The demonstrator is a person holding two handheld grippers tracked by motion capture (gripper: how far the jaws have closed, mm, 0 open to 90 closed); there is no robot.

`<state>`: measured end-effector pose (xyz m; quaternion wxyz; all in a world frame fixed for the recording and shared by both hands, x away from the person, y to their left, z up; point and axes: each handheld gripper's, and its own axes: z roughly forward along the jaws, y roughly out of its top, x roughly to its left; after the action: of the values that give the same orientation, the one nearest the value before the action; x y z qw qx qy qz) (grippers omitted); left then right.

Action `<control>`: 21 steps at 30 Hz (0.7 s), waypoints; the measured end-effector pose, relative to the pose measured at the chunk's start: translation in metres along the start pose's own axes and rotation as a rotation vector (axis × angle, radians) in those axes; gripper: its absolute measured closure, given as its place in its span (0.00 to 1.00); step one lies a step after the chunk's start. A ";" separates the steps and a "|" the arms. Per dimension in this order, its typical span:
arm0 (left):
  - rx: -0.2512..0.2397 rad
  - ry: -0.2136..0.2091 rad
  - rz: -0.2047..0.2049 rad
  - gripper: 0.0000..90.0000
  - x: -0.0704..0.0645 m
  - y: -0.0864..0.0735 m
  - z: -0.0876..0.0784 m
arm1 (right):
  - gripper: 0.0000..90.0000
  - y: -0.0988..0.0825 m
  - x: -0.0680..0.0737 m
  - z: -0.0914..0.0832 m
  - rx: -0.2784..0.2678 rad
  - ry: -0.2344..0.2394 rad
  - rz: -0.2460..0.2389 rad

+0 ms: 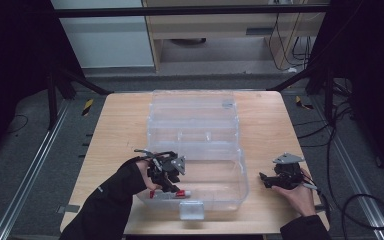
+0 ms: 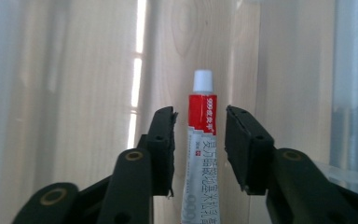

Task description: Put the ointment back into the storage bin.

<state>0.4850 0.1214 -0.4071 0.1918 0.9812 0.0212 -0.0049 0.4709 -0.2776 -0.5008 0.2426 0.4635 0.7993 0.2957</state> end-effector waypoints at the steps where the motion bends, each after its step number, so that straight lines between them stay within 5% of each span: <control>1: -0.029 0.014 -0.010 0.67 -0.001 -0.001 -0.004 | 0.16 0.000 0.000 0.000 -0.002 0.000 0.001; 8: -0.155 0.104 -0.086 0.56 -0.007 -0.010 -0.029 | 0.16 0.000 0.000 -0.001 -0.006 0.005 0.017; 21: -0.430 0.291 -0.316 0.44 -0.019 -0.048 -0.057 | 0.16 0.000 -0.001 -0.003 -0.008 0.008 0.037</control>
<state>0.4639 0.1863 -0.3719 0.3871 0.8930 0.2015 0.1104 0.4695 -0.2788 -0.4989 0.2357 0.4761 0.7902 0.3055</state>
